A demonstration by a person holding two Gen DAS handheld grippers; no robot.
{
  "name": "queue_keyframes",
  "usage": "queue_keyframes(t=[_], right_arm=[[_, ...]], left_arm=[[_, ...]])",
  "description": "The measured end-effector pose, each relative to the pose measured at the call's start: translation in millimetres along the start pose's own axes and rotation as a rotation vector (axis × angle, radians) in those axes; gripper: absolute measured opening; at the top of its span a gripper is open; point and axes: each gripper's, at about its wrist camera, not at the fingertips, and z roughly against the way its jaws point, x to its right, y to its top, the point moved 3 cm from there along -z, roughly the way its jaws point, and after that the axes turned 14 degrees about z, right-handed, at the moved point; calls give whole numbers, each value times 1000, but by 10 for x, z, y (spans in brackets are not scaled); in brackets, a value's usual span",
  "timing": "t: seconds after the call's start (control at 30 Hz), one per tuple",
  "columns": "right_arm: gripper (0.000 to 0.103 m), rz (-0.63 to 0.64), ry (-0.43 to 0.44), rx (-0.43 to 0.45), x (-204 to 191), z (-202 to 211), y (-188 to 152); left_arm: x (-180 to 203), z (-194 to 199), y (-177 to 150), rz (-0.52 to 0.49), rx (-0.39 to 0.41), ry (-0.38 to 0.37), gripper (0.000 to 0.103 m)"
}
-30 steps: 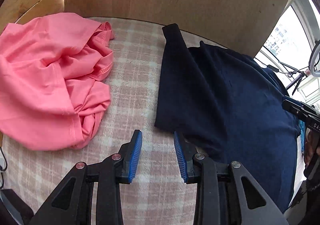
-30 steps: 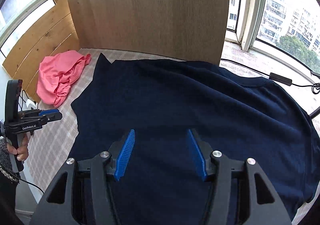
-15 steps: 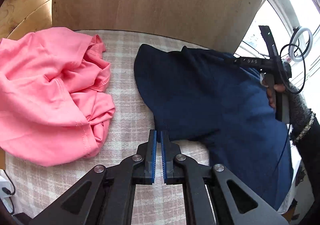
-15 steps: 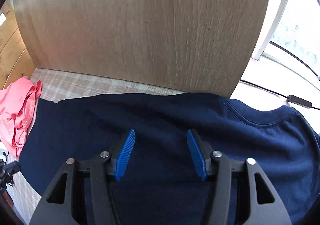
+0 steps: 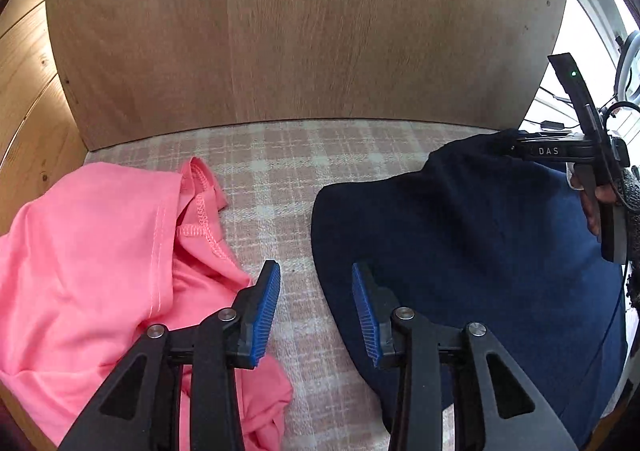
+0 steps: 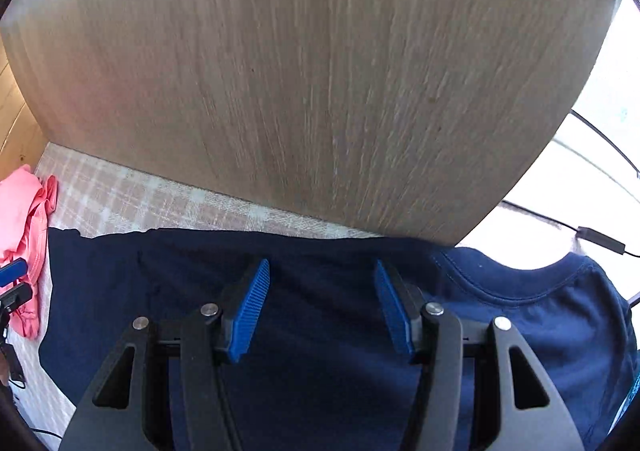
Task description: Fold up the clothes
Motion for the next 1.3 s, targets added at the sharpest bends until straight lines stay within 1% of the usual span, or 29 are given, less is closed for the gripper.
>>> queue_keyframes(t=[0.03, 0.1, 0.13, 0.2, 0.23, 0.27, 0.37, 0.43, 0.47, 0.53, 0.57, 0.6, 0.63, 0.7, 0.73, 0.87, 0.97, 1.0, 1.03, 1.07, 1.1, 1.13, 1.17, 1.23, 1.3], right_arm=[[54, -3, -12, -1, 8, -31, 15], [53, -16, -65, 20, 43, -34, 65], [53, -44, -63, 26, 59, -20, 69], [53, -51, -72, 53, 33, 74, 40], [53, -51, -63, 70, 6, 158, 1], [53, -58, -47, 86, -20, 247, -41], [54, -92, 69, 144, -130, 568, -163], [55, -51, 164, 184, -312, 776, -147], [55, -1, 194, 190, -450, 852, -94], [55, 138, 245, 188, -833, 936, 23], [56, 209, 272, 185, -1036, 951, 83], [56, 274, 294, 182, -1226, 931, 153], [58, 338, 314, 177, -1430, 903, 191], [60, 436, 339, 148, -1821, 727, 252], [60, 471, 351, 122, -1951, 624, 304], [60, 557, 388, 8, -2336, 191, 439], [59, 595, 455, -23, -2487, 77, 426], [54, 612, 450, -15, -2504, 110, 409], [20, 626, 447, -9, -2509, 156, 392], [4, 635, 445, -8, -2487, 228, 375], [4, 641, 445, 5, -2453, 317, 363], [4, 638, 451, 36, -2387, 440, 361], [4, 624, 462, 59, -2305, 548, 366], [4, 589, 472, 87, -2132, 704, 386], [4, 553, 482, 116, -1960, 859, 407]], left_arm=[[19, -65, 16, -11, -6, 14, 36], [54, -172, 38, -29, -14, 37, 36], [68, -215, 45, -35, -16, 45, 36], [112, -254, 42, -47, -8, 26, 34], [134, -274, 40, -52, -4, 16, 26], [166, -286, 29, -67, -12, -3, 3], [158, -178, 13, -38, -12, -66, 4], [63, 27, -59, 16, 7, -99, 9], [9, 120, -144, 39, 7, -109, 16], [-100, 305, -318, 86, 7, -128, 24], [-112, 361, -419, 87, 12, -117, 25], [-121, 414, -519, 87, 18, -105, 26], [-142, 479, -632, 95, 6, -108, 27], [-152, 528, -832, 100, -21, -163, 27], [-149, 511, -877, 95, -27, -168, 27], [-137, 436, -1046, 71, -47, -182, 27], [-179, 389, -1104, 65, -52, -194, 27], [-200, 374, -1101, 64, -51, -195, 27], [-202, 364, -1088, 58, -51, -206, 27], [-202, 355, -1074, 51, -52, -217, 27], [-203, 346, -1061, 45, -52, -228, 27], [-178, 354, -1043, 33, -49, -242, 29], [-152, 363, -1024, 20, -47, -257, 36], [-99, 336, -979, 0, -52, -287, 41], [-43, 259, -910, -15, -57, -293, 42]])
